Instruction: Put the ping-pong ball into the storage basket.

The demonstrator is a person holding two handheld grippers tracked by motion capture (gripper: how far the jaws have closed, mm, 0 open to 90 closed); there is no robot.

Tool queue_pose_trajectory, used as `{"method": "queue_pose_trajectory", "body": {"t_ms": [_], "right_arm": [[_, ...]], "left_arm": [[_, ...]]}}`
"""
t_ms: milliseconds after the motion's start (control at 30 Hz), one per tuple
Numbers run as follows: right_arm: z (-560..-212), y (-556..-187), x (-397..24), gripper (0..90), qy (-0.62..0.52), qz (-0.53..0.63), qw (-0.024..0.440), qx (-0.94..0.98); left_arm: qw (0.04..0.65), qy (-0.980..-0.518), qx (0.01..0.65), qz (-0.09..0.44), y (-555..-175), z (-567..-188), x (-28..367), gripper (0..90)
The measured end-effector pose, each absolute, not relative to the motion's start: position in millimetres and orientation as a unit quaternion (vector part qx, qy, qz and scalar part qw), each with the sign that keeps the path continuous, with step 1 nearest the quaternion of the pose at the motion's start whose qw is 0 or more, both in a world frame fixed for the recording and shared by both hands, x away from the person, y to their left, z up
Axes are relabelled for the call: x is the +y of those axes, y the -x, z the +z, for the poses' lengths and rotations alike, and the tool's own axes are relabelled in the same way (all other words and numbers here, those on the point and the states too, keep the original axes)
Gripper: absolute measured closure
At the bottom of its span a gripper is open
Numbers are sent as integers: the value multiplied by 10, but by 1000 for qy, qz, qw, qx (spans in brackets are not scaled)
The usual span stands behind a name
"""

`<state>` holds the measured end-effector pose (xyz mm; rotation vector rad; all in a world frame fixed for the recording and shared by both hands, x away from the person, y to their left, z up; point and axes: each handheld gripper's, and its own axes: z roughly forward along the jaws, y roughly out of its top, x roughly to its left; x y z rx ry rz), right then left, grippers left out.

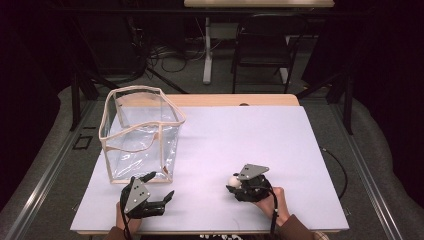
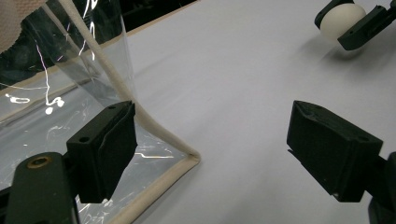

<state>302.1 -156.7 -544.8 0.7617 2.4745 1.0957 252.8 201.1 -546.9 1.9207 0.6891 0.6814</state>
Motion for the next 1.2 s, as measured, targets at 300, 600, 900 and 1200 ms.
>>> {"method": "queue_pose_trajectory", "body": {"t_ms": [300,600,900,1200], "right_arm": [[-5356,-3007,-1601,504,-268,397,174,860],[-5307,-3013,-1615,504,-264,402,182,858],[-5259,-3008,-1633,504,-264,406,190,854],[-5208,-2993,-1651,504,-262,412,198,850]], "left_arm": [[474,-786,283,278,-2528,-5472,2007,159],[473,-786,283,278,-2528,-5472,2008,159],[474,-786,284,276,-2532,-5475,2009,159],[475,-786,285,276,-2533,-5480,2000,159]]}}
